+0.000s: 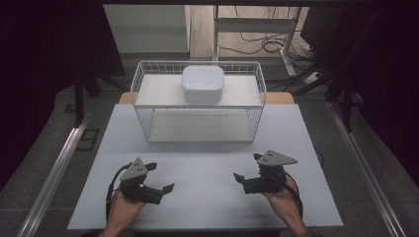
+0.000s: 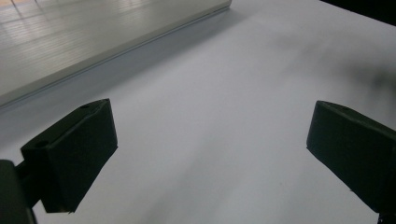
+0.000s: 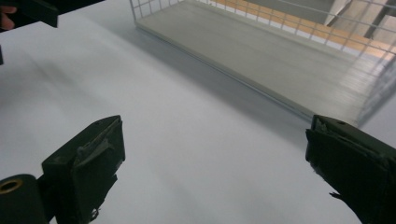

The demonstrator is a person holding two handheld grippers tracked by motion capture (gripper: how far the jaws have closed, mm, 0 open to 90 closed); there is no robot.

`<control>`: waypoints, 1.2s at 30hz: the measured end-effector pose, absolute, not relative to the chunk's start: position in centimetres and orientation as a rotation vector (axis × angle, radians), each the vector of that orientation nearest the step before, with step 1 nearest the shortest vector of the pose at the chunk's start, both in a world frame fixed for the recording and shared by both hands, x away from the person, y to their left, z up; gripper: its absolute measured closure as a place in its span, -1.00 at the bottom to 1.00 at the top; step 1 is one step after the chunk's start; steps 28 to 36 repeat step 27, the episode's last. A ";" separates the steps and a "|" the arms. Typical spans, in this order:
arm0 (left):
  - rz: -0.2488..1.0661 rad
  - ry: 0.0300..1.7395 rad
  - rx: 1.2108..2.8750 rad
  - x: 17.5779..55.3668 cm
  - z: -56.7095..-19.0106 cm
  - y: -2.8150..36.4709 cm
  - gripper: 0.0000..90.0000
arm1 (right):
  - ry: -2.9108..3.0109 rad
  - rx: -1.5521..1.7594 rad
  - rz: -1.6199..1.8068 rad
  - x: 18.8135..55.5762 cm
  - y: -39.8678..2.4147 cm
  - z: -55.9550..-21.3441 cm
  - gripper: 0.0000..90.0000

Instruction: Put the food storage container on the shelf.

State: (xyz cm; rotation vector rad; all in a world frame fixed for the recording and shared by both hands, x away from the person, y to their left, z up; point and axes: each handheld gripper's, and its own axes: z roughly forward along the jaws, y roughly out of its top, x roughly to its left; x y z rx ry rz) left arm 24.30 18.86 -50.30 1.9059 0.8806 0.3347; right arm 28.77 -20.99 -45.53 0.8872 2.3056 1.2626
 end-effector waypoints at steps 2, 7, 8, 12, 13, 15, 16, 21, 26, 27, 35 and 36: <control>0.333 0.887 1.909 24.0 -50.5 19.1 -0.97 | 2.301 0.902 1.255 28.6 -21.5 -45.8 -0.90; 0.334 0.908 1.929 23.4 -51.2 19.7 -0.97 | 2.298 0.932 1.237 28.0 -22.4 -46.5 -0.90; 0.336 0.912 1.933 23.3 -51.3 19.8 -0.97 | 2.302 0.937 1.231 27.9 -22.5 -46.7 -0.90; 0.336 0.934 1.944 22.8 -51.9 20.3 -0.97 | 2.328 0.947 1.191 27.4 -22.9 -47.6 -0.91; 0.334 0.943 1.945 22.7 -52.1 20.4 -0.97 | 2.334 0.948 1.181 27.2 -23.0 -47.8 -0.92; 0.331 0.957 1.954 22.6 -52.4 20.6 -0.97 | 2.349 0.958 1.161 27.0 -23.2 -48.2 -0.92; 0.331 0.965 1.959 22.5 -52.6 20.7 -0.97 | 2.356 0.963 1.149 26.9 -23.3 -48.4 -0.92; 0.320 0.997 1.986 22.4 -53.3 21.0 -0.98 | 2.398 0.995 1.073 26.6 -23.8 -49.6 -0.93; 0.322 1.008 1.994 22.5 -53.4 21.0 -0.98 | 2.424 1.004 1.012 26.8 -23.8 -50.3 -0.94; 0.327 1.008 1.993 22.5 -53.4 21.0 -0.99 | 2.424 1.003 1.012 26.8 -23.8 -50.3 -0.94; 0.327 1.008 1.993 22.5 -53.4 21.0 -0.99 | 2.424 1.003 1.012 26.8 -23.8 -50.3 -0.94; 0.327 1.008 1.993 22.5 -53.4 21.0 -0.99 | 2.424 1.003 1.012 26.8 -23.8 -50.3 -0.94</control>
